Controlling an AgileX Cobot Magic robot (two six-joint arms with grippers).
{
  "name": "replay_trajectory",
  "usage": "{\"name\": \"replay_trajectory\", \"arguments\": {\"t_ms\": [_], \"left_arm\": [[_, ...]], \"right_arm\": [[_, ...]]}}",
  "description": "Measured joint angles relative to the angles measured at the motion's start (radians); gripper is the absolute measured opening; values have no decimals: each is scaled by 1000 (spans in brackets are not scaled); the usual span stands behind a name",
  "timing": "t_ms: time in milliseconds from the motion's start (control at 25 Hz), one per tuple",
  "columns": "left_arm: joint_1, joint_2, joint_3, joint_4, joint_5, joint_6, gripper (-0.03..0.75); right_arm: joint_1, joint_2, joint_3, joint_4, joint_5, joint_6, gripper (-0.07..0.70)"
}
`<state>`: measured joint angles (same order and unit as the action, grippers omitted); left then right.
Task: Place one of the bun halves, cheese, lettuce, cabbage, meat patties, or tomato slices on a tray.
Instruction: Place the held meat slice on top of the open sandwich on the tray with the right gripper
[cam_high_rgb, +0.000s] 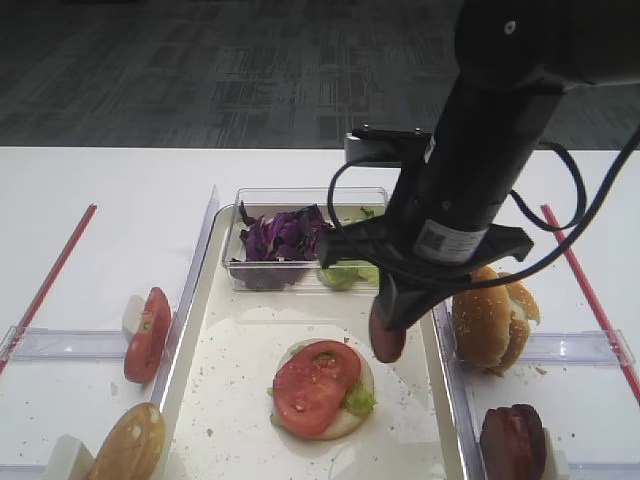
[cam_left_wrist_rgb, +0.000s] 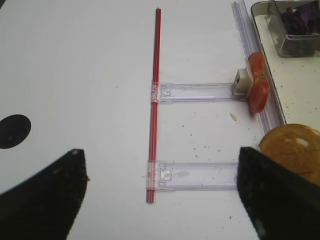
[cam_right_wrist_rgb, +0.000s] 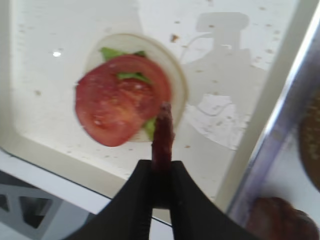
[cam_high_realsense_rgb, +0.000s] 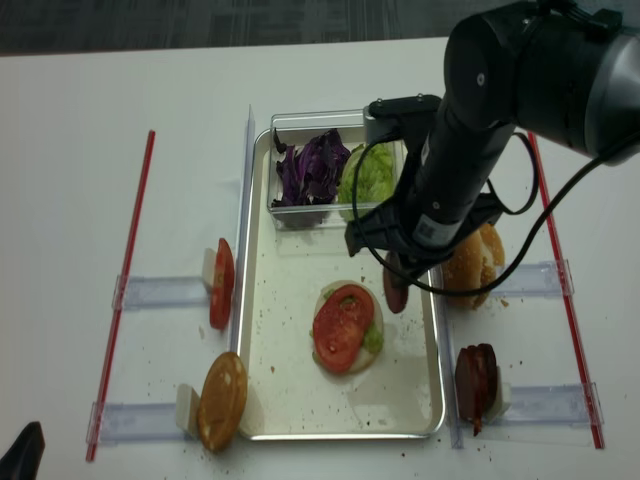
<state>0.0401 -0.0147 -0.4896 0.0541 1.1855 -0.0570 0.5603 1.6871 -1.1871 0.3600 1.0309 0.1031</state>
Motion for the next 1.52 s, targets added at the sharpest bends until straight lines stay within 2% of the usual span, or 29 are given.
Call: {"name": "replay_trajectory", "arguments": {"t_ms": [240, 360, 1520], "left_arm": [[0, 0, 0, 0, 0, 0, 565], [0, 0, 0, 0, 0, 0, 565], [0, 0, 0, 0, 0, 0, 565]], "right_arm": [[0, 29, 0, 274, -19, -184, 118], [0, 45, 0, 318, -27, -210, 118], [0, 185, 0, 355, -57, -291, 118]]}}
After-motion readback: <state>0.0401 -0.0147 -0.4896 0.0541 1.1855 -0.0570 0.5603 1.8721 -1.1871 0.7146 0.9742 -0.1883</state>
